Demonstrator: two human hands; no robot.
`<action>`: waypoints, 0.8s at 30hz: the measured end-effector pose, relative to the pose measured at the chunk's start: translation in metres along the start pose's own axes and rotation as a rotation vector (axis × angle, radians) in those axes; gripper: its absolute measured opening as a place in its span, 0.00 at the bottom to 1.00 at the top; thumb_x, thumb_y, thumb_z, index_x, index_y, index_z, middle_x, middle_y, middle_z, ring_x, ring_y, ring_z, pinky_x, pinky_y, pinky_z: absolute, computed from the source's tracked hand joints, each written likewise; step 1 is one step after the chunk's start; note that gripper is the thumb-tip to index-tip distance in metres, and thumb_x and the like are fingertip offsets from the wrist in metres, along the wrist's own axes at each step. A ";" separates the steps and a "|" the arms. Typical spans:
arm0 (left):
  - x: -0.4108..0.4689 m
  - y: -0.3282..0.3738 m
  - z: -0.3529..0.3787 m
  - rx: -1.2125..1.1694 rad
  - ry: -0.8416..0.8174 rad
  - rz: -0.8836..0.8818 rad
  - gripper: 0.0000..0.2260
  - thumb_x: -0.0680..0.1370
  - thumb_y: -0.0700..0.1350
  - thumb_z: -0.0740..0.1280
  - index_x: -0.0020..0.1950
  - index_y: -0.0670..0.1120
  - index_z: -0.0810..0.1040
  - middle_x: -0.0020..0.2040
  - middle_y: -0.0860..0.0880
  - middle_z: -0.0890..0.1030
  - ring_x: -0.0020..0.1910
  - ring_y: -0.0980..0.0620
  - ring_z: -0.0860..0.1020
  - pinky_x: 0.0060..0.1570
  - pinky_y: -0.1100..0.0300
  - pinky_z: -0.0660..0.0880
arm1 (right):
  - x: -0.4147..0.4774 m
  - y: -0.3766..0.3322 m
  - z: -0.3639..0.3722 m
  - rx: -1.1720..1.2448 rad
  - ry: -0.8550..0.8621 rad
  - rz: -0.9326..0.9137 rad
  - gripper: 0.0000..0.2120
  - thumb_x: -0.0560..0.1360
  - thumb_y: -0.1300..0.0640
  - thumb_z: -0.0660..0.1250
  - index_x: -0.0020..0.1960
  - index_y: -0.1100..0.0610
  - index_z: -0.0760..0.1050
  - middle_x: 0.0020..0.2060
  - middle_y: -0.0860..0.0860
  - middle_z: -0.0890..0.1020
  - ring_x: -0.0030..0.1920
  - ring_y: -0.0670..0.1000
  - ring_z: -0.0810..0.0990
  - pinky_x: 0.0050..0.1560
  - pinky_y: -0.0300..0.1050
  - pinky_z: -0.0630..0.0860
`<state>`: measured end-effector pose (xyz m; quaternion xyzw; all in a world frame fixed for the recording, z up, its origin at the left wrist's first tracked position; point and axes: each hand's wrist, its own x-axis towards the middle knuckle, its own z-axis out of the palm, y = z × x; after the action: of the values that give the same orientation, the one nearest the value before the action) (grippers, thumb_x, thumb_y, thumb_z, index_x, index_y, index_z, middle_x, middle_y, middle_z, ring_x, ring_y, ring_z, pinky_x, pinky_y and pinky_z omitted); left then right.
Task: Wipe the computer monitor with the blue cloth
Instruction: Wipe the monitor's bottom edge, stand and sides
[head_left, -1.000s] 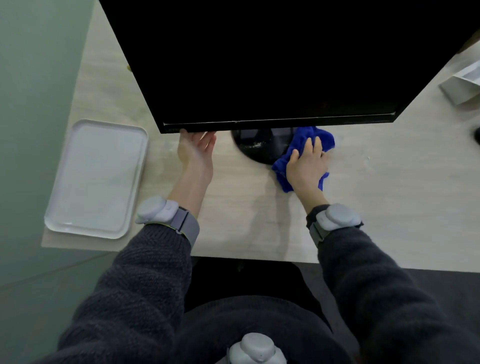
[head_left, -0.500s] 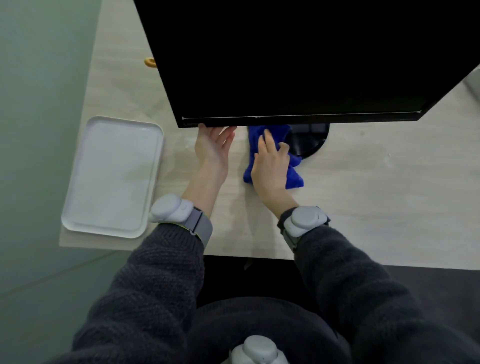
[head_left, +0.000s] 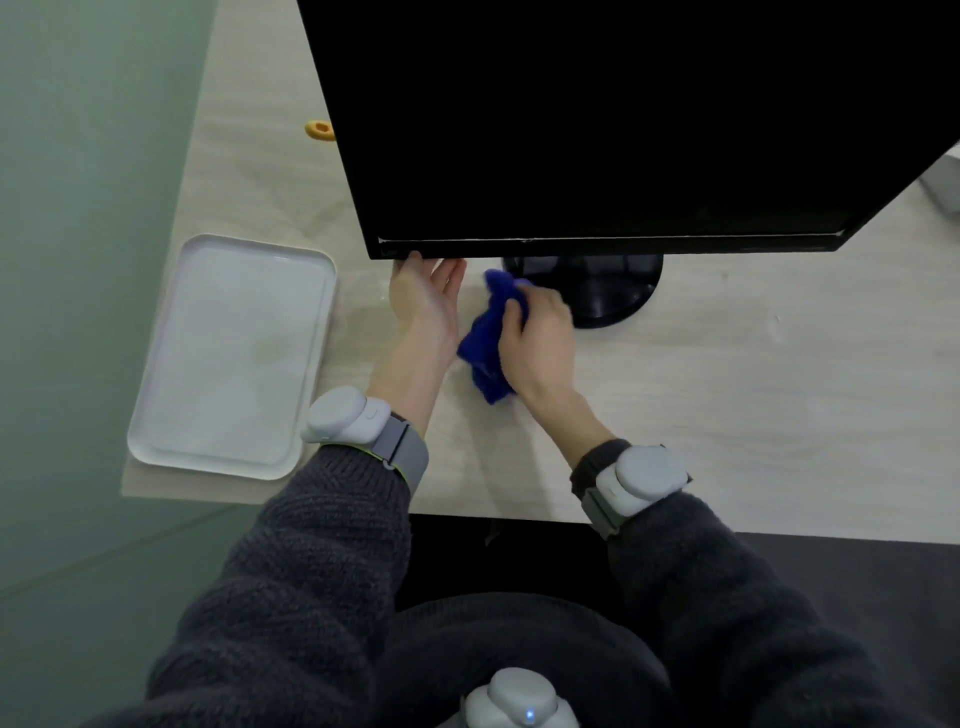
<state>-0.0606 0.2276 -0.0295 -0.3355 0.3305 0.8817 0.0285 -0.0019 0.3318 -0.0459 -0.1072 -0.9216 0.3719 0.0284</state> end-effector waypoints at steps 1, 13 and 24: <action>-0.001 0.001 0.000 -0.008 0.005 0.010 0.18 0.83 0.39 0.51 0.73 0.39 0.61 0.60 0.41 0.74 0.59 0.42 0.74 0.62 0.53 0.71 | 0.001 -0.005 -0.006 0.051 0.100 0.053 0.13 0.80 0.60 0.59 0.61 0.63 0.73 0.57 0.59 0.76 0.56 0.57 0.74 0.56 0.47 0.71; 0.002 0.007 -0.007 0.368 0.108 -0.002 0.15 0.82 0.41 0.51 0.65 0.42 0.71 0.52 0.48 0.79 0.42 0.54 0.76 0.50 0.58 0.69 | 0.029 -0.035 -0.010 0.177 0.436 0.125 0.11 0.78 0.59 0.63 0.57 0.65 0.72 0.54 0.58 0.73 0.53 0.55 0.75 0.50 0.41 0.71; 0.008 0.013 -0.019 0.430 0.038 -0.053 0.12 0.81 0.42 0.55 0.61 0.44 0.73 0.48 0.52 0.80 0.43 0.54 0.73 0.51 0.60 0.67 | -0.003 -0.034 0.034 -0.038 -0.102 -0.066 0.10 0.79 0.60 0.60 0.57 0.63 0.75 0.54 0.58 0.77 0.54 0.58 0.74 0.52 0.50 0.73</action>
<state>-0.0592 0.2043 -0.0375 -0.3470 0.5024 0.7833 0.1164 -0.0090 0.2843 -0.0472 -0.0580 -0.9319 0.3581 -0.0084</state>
